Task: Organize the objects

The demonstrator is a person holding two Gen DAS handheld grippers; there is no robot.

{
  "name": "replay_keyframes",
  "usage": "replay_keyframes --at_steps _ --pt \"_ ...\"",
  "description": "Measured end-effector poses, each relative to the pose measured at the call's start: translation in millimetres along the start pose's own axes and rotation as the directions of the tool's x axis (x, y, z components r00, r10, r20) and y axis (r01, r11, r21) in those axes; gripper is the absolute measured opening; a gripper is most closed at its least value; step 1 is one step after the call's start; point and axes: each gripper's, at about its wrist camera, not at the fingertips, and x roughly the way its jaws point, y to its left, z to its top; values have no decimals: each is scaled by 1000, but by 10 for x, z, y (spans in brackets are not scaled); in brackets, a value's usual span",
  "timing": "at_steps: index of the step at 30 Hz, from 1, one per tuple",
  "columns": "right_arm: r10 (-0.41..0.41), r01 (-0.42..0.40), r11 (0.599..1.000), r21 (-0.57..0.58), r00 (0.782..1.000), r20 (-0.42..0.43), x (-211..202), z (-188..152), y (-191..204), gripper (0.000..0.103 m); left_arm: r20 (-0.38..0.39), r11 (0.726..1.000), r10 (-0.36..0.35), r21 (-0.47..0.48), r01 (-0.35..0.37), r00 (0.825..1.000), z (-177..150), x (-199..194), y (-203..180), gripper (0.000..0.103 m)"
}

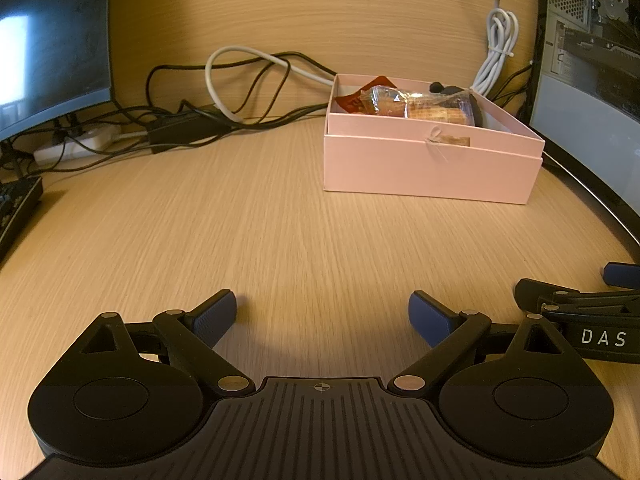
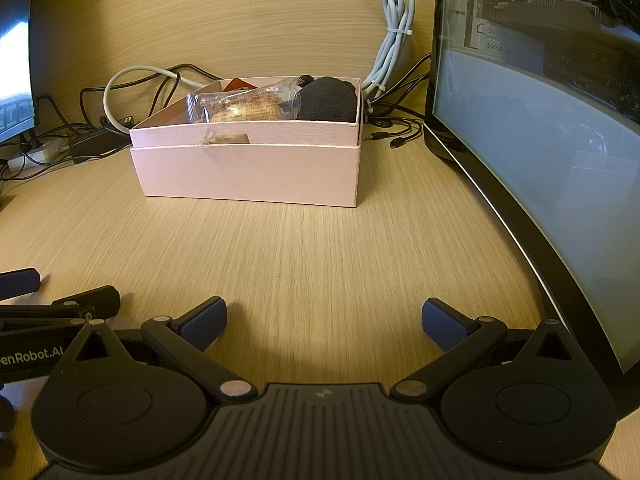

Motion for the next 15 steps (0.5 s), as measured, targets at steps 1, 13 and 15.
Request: replay_keyframes --at_steps 1,13,15 --pt "0 0 1000 0 1000 0 1 0 0 103 0 1000 0 0 0 1000 0 -1 2 97" --pt "0 0 1000 0 1000 0 1 -2 1 103 -1 1000 4 -1 -4 1000 7 0 14 98" --pt "0 0 1000 0 1000 0 1 -2 1 103 -1 1000 4 -1 -4 1000 8 0 12 98"
